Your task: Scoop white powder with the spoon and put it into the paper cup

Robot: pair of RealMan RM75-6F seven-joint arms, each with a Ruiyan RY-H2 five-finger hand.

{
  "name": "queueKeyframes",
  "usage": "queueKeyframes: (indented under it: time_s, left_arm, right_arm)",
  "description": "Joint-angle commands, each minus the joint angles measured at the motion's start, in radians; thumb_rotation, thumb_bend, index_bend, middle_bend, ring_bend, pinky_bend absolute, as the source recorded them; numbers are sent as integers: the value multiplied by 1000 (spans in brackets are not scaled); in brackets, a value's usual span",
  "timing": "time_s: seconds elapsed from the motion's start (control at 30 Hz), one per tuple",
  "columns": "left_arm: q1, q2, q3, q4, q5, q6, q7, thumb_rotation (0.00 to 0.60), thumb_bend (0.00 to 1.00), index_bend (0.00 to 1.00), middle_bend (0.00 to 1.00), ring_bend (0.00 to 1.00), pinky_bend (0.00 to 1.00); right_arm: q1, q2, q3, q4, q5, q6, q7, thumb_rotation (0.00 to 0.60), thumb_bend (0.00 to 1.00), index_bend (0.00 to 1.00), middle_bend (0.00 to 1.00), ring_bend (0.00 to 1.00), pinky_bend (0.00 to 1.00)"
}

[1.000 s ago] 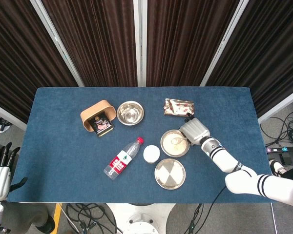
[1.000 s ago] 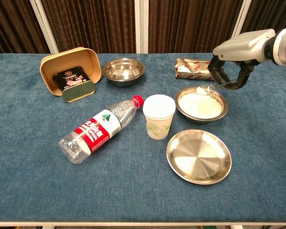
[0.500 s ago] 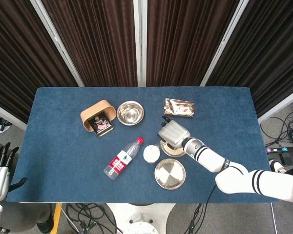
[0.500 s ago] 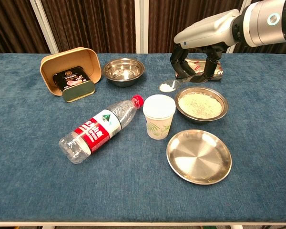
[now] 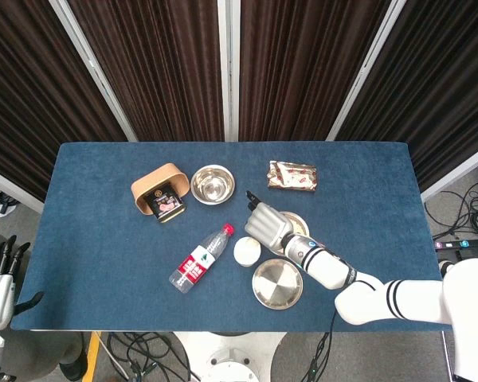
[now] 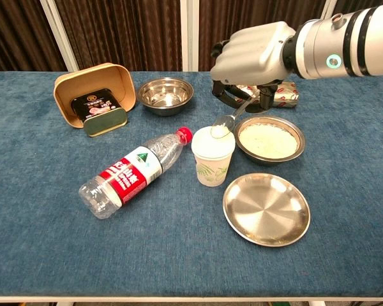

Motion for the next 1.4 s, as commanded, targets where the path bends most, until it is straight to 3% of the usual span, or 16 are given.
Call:
queueKeyframes:
  time_s: [0.03,0.53,0.9,1.23,1.4]
  left_arm:
    - [0,-3,0,4,-1,-2,-5,600,145,185,125,61,3]
    - [5,-13,2,24,2,3,-24,600,145,185,124,61,3]
    - [5,-19,1,35,10,8,-36,600,145,185,124,61,3]
    - [6,-22,0,42,10,9,-38,600,145,185,125,61,3]
    - [3,-18,1,41,12,5,-37,600,145,185,125,61,3]
  right_arm:
    - [22,-54,-52,-23,-38,106,-176,600,328,605,563,208,0]
    - [-57,-138,-114,-73,-146,331,-506,600,327,603,564,212,0]
    - [-125,-165,-103,-85,-152,416,-636,600,327,603,564,224,0]
    - [-175,-218,-51,-52,-157,436,-624,600,327,604,562,224,0]
    - [-226,-180,-14,-84,-176,440,-443,600,327,604,561,224,0]
